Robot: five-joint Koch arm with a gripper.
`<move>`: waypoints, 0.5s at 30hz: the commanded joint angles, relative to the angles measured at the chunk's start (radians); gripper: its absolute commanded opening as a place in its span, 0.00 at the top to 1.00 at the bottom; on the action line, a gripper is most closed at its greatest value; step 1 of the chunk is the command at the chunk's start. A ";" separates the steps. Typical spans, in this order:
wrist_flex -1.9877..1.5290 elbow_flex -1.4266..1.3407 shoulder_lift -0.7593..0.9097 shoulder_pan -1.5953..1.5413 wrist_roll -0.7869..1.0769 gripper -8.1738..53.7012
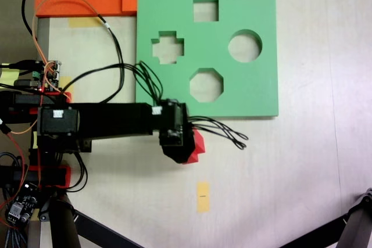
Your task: Put the cross columnar block into the corresponding hole
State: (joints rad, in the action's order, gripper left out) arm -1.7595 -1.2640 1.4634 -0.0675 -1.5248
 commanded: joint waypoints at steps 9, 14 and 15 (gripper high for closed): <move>-0.031 0.077 0.132 -0.480 -0.609 0.48; 0.044 0.037 0.149 -0.669 -0.813 0.48; 0.089 0.008 0.160 -0.693 -0.850 0.48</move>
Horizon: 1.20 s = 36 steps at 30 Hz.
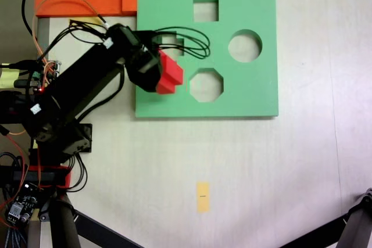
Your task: Put the cross columnar block into the corresponding hole
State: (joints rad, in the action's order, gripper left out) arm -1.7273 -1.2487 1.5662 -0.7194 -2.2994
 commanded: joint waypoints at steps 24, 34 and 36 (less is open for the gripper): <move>0.446 -0.084 -0.078 -0.222 -0.210 0.48; 0.445 -0.101 -0.123 -0.224 -0.209 0.48; 0.446 -0.101 -0.149 -0.222 -0.202 0.48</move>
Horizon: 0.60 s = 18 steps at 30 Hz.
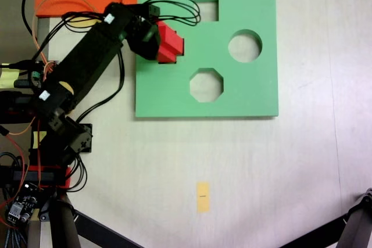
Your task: Put the cross columnar block into the corresponding hole
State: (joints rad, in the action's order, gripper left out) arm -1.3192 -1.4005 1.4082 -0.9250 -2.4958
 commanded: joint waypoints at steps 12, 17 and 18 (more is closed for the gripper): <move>0.101 0.058 -0.044 0.014 0.147 0.25; 0.100 0.064 -0.040 0.014 0.147 0.02; 0.100 0.066 -0.029 0.014 0.147 0.02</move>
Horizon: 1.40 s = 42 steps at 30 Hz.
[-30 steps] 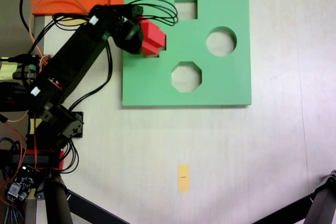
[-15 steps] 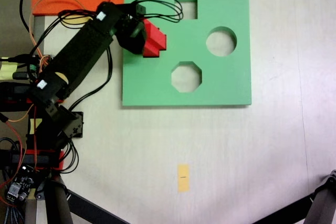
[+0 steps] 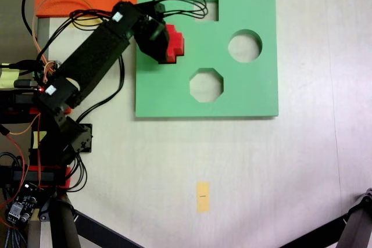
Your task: Put the cross columnar block into the corresponding hole
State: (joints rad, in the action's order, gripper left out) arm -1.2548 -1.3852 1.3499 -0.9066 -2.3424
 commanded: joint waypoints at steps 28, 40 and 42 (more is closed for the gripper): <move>0.647 -1.003 0.959 0.876 2.210 0.21; 1.065 -1.597 0.963 0.838 2.246 0.19; 1.203 -1.683 0.963 0.836 2.246 0.19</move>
State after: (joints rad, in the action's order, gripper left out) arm -0.1089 -2.9928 2.2442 -0.0506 -0.0752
